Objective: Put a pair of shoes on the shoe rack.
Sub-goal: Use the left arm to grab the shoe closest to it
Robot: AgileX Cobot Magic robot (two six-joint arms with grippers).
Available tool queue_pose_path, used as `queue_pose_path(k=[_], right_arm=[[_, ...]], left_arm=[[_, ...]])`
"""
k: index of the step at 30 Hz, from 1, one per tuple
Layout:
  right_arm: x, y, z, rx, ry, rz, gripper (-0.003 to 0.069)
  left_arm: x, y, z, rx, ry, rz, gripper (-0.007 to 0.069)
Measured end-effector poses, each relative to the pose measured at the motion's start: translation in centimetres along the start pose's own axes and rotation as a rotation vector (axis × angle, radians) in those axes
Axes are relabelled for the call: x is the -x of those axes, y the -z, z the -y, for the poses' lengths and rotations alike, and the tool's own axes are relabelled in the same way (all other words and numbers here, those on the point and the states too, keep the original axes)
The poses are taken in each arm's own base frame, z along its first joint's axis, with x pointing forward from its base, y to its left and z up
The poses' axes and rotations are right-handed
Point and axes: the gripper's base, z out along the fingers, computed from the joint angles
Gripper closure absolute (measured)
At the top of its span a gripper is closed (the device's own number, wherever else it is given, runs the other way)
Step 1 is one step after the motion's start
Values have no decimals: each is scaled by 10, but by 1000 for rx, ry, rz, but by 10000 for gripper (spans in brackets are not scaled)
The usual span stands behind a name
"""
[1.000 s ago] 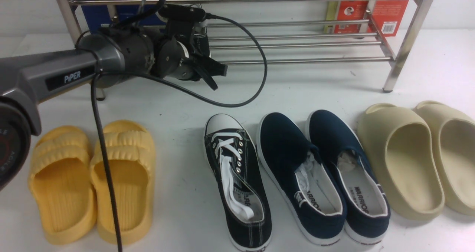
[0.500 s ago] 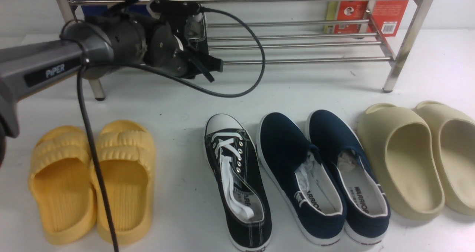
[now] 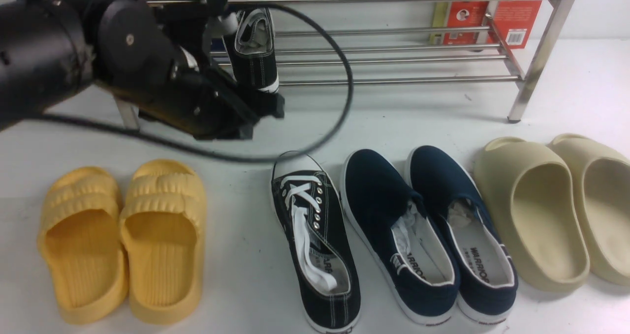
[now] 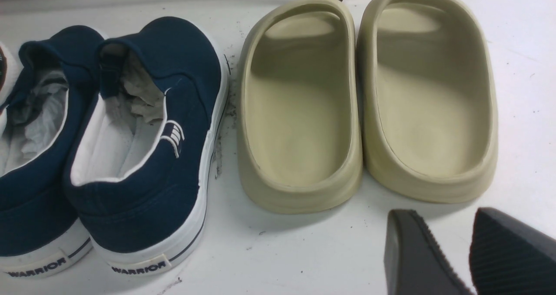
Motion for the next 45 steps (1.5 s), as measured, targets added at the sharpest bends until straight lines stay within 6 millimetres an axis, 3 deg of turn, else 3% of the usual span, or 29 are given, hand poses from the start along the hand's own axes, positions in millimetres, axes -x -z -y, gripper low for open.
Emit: queue_pose_path(k=[5,8,13,21,27,34,39,45], right_arm=[[0,0,0,0,0,0,419],[0,0,0,0,0,0,419],[0,0,0,0,0,0,419],[0,0,0,0,0,0,419],[0,0,0,0,0,0,419],[0,0,0,0,0,0,419],[0,0,0,0,0,0,419],[0,0,0,0,0,0,419]], left_arm=[[-50,9,43,-74,5,-156,638],[-65,9,62,-91,49,-218,638],[-71,2,69,-85,85,-253,604],[-77,-21,66,2,212,-309,281],[-83,-47,61,95,258,-346,207],[-90,-69,55,167,253,-368,217],[-94,-87,55,171,253,-372,276],[-97,-94,56,164,276,-383,513]])
